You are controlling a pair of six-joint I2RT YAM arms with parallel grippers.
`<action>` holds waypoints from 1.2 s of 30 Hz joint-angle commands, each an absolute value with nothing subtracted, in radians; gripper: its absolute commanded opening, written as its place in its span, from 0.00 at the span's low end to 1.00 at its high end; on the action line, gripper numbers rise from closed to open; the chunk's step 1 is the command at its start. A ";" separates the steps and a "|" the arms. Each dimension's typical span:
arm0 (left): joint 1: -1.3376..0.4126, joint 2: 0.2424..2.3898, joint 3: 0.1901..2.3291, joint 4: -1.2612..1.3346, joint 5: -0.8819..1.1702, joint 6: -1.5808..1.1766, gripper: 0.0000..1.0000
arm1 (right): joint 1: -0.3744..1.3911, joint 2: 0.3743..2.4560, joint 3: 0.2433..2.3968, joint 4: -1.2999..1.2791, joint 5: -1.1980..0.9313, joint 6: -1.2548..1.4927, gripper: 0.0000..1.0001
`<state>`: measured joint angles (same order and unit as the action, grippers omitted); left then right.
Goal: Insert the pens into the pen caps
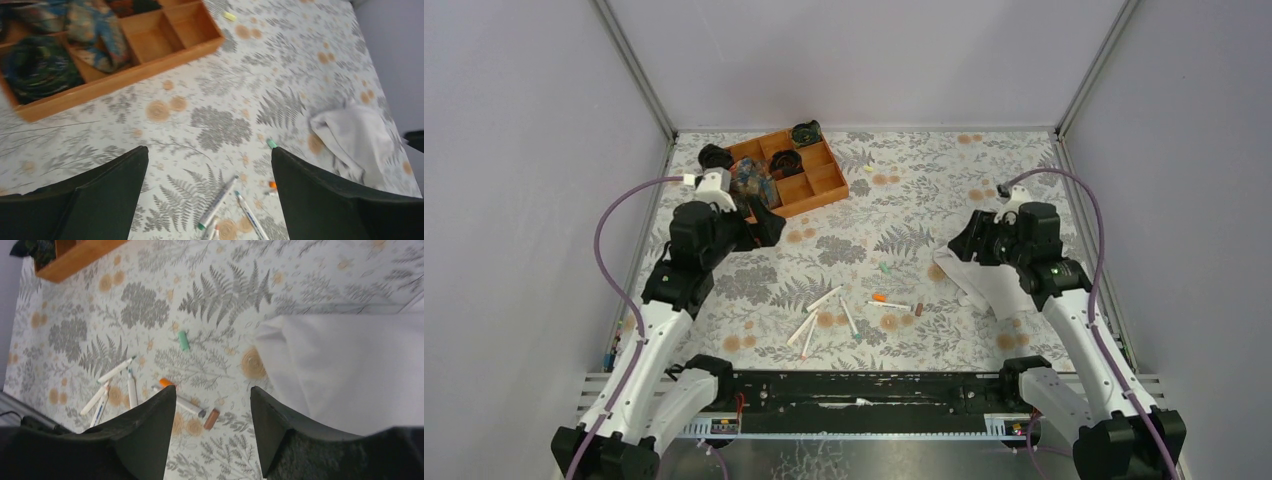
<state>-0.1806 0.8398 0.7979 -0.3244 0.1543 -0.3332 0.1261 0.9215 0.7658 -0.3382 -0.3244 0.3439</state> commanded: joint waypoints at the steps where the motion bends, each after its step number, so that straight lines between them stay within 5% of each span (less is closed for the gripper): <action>1: -0.285 0.832 0.796 -0.273 0.209 -0.357 0.88 | 0.189 0.879 0.705 -0.377 -0.370 0.375 0.62; 12: -0.673 0.841 0.626 -0.379 0.049 -0.541 0.49 | 0.412 0.999 0.669 -0.279 -0.253 0.487 0.56; 20: -0.893 1.055 0.595 -0.338 -0.085 -0.609 0.41 | 0.449 1.038 0.687 -0.227 -0.242 0.498 0.56; 36: -0.865 1.261 0.647 -0.292 -0.217 -0.545 0.35 | 0.457 0.996 0.666 -0.230 -0.251 0.499 0.58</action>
<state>-0.8917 1.2282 0.6136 -0.3527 -0.1738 -0.5694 0.4473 1.0077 0.6514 -0.2672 -0.2523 0.4938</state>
